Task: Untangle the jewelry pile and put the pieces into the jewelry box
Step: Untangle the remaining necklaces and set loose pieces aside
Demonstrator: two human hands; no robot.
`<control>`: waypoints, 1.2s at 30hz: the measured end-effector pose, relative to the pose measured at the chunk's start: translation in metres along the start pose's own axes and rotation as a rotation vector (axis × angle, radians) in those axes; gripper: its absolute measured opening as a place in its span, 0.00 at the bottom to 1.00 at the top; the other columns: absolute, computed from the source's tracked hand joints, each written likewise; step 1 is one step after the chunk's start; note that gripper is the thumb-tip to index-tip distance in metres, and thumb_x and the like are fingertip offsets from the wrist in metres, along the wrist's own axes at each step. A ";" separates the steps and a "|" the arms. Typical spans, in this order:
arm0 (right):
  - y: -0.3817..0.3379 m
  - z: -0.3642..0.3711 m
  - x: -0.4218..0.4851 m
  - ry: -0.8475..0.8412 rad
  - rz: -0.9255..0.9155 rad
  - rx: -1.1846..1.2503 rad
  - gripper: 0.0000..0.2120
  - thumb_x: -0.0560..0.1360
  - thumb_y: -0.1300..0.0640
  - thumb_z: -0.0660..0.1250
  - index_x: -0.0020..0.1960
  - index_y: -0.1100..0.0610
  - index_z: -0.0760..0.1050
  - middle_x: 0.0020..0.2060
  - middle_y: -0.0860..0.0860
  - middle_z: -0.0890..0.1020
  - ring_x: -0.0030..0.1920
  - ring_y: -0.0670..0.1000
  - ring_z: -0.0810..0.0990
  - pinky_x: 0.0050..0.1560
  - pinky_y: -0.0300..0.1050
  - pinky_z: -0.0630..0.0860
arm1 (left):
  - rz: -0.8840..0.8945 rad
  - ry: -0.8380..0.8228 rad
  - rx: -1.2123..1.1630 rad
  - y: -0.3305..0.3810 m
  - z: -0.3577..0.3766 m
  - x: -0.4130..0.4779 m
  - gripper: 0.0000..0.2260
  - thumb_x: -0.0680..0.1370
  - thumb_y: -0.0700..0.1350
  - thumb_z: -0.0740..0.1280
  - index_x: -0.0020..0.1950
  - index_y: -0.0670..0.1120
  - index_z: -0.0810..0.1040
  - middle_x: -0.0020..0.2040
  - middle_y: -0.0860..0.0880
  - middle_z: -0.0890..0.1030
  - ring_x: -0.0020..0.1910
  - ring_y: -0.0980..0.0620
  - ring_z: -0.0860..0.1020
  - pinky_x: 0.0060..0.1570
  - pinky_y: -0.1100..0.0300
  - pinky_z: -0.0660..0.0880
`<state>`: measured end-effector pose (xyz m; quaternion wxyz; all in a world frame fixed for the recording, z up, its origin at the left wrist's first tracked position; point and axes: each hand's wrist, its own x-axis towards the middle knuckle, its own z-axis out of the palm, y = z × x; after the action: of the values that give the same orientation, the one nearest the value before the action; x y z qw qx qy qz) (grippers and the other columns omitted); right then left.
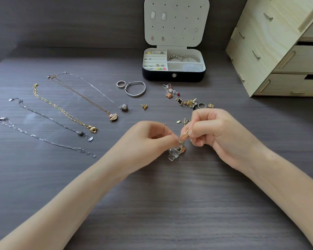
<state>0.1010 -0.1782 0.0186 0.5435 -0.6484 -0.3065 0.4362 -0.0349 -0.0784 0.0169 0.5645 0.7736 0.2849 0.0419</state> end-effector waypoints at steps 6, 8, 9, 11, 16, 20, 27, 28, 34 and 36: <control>-0.002 0.000 0.000 0.018 0.016 0.009 0.06 0.56 0.66 0.63 0.27 0.60 0.67 0.28 0.58 0.76 0.28 0.49 0.65 0.28 0.39 0.61 | 0.006 0.079 -0.094 -0.001 0.000 -0.001 0.07 0.72 0.47 0.72 0.34 0.48 0.81 0.32 0.53 0.80 0.34 0.57 0.73 0.40 0.61 0.68; -0.002 0.001 0.000 0.031 0.019 0.025 0.06 0.55 0.66 0.63 0.26 0.59 0.67 0.28 0.58 0.75 0.28 0.49 0.66 0.28 0.39 0.60 | -0.009 0.112 -0.153 -0.002 -0.001 -0.001 0.06 0.72 0.46 0.71 0.34 0.48 0.81 0.30 0.54 0.79 0.31 0.59 0.72 0.36 0.67 0.67; -0.002 0.001 -0.001 0.036 0.016 0.029 0.06 0.55 0.67 0.63 0.25 0.58 0.67 0.28 0.59 0.75 0.28 0.49 0.66 0.27 0.40 0.60 | -0.011 0.125 -0.184 -0.003 -0.001 -0.001 0.07 0.72 0.45 0.71 0.34 0.48 0.81 0.29 0.55 0.78 0.30 0.60 0.71 0.33 0.70 0.67; -0.001 0.001 -0.002 0.038 0.011 0.028 0.06 0.55 0.67 0.62 0.26 0.58 0.68 0.27 0.58 0.76 0.27 0.49 0.65 0.27 0.39 0.59 | -0.008 0.155 -0.223 -0.003 -0.001 0.000 0.07 0.73 0.44 0.70 0.34 0.48 0.80 0.29 0.54 0.78 0.29 0.60 0.71 0.30 0.73 0.66; 0.001 -0.003 -0.003 0.016 0.035 0.021 0.09 0.55 0.68 0.59 0.32 0.59 0.74 0.25 0.54 0.75 0.29 0.50 0.66 0.25 0.37 0.59 | 0.012 0.196 -0.224 -0.006 0.003 0.002 0.08 0.76 0.43 0.66 0.37 0.47 0.77 0.28 0.56 0.76 0.28 0.62 0.71 0.29 0.75 0.65; -0.003 -0.002 -0.005 -0.017 0.040 -0.020 0.11 0.59 0.70 0.59 0.27 0.58 0.77 0.25 0.54 0.74 0.27 0.47 0.66 0.25 0.37 0.59 | 0.012 0.183 -0.226 -0.005 0.003 -0.001 0.08 0.77 0.43 0.65 0.38 0.47 0.76 0.32 0.54 0.77 0.29 0.63 0.71 0.29 0.75 0.64; -0.002 -0.001 -0.004 0.042 0.055 0.063 0.10 0.63 0.70 0.63 0.29 0.61 0.81 0.23 0.52 0.73 0.29 0.48 0.66 0.25 0.38 0.59 | 0.020 0.156 -0.289 -0.003 -0.001 -0.002 0.07 0.73 0.46 0.69 0.34 0.50 0.77 0.42 0.44 0.83 0.35 0.59 0.73 0.38 0.64 0.65; -0.002 -0.001 -0.004 0.055 0.056 0.065 0.10 0.65 0.71 0.65 0.31 0.61 0.81 0.24 0.53 0.73 0.29 0.48 0.65 0.26 0.39 0.59 | 0.031 0.153 -0.313 -0.003 -0.002 -0.002 0.08 0.75 0.43 0.68 0.36 0.48 0.76 0.38 0.46 0.82 0.33 0.60 0.72 0.36 0.66 0.66; 0.003 0.003 -0.005 0.122 0.007 -0.058 0.08 0.70 0.71 0.68 0.40 0.59 0.80 0.32 0.52 0.76 0.28 0.45 0.67 0.24 0.34 0.61 | 0.028 0.174 -0.326 -0.003 -0.003 0.003 0.02 0.67 0.44 0.63 0.35 0.46 0.71 0.26 0.52 0.72 0.28 0.56 0.65 0.29 0.65 0.61; 0.005 0.004 -0.004 0.135 -0.041 -0.147 0.09 0.71 0.71 0.68 0.41 0.58 0.80 0.31 0.51 0.76 0.27 0.44 0.68 0.24 0.31 0.62 | 0.038 0.198 -0.260 -0.003 -0.001 0.005 0.02 0.64 0.45 0.62 0.34 0.47 0.71 0.26 0.54 0.69 0.28 0.55 0.63 0.31 0.61 0.59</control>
<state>0.0950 -0.1812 0.0144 0.5227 -0.7081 -0.3138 0.3563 -0.0326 -0.0750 0.0130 0.6281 0.6914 0.3167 0.1648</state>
